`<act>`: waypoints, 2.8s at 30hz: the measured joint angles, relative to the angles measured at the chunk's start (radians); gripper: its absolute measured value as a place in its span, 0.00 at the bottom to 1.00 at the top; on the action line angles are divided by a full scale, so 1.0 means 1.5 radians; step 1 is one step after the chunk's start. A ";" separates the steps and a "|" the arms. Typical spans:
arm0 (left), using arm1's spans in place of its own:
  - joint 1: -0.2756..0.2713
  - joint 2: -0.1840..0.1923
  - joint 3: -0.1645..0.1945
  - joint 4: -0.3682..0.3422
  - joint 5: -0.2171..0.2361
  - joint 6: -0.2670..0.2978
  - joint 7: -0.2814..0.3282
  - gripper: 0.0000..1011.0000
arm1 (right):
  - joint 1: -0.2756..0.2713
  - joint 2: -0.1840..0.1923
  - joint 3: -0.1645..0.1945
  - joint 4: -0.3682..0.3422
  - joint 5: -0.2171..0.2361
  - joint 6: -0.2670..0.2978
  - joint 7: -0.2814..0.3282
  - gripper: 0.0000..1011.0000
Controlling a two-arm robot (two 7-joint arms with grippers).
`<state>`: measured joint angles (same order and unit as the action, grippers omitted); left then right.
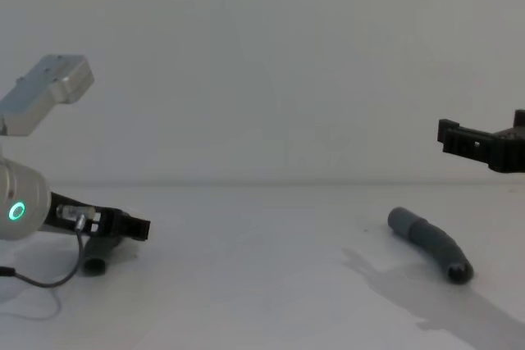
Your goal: Use both hands to pick up one end of the pipe from the table, align the ends, and insert them.
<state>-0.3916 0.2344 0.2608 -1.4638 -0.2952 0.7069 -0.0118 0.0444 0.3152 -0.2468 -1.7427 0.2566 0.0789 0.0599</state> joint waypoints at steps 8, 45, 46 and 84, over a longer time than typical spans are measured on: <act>-0.011 -0.009 -0.001 0.023 0.002 0.002 -0.003 0.99 | 0.000 0.000 0.000 0.000 0.000 0.000 0.000 0.99; -0.033 -0.019 0.010 0.066 0.021 0.000 -0.010 0.89 | 0.000 0.000 0.000 0.000 0.000 0.000 0.000 0.99; -0.033 -0.019 0.010 0.066 0.021 0.000 -0.010 0.88 | 0.000 0.000 0.000 0.000 0.000 0.000 0.000 0.99; -0.033 -0.019 0.011 0.069 0.023 0.000 -0.009 0.67 | 0.049 -0.004 0.018 0.088 0.033 0.100 0.046 0.99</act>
<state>-0.4418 0.2057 0.2768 -1.3602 -0.2612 0.7076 -0.0260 0.1173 0.3087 -0.2191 -1.6100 0.3060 0.2284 0.1293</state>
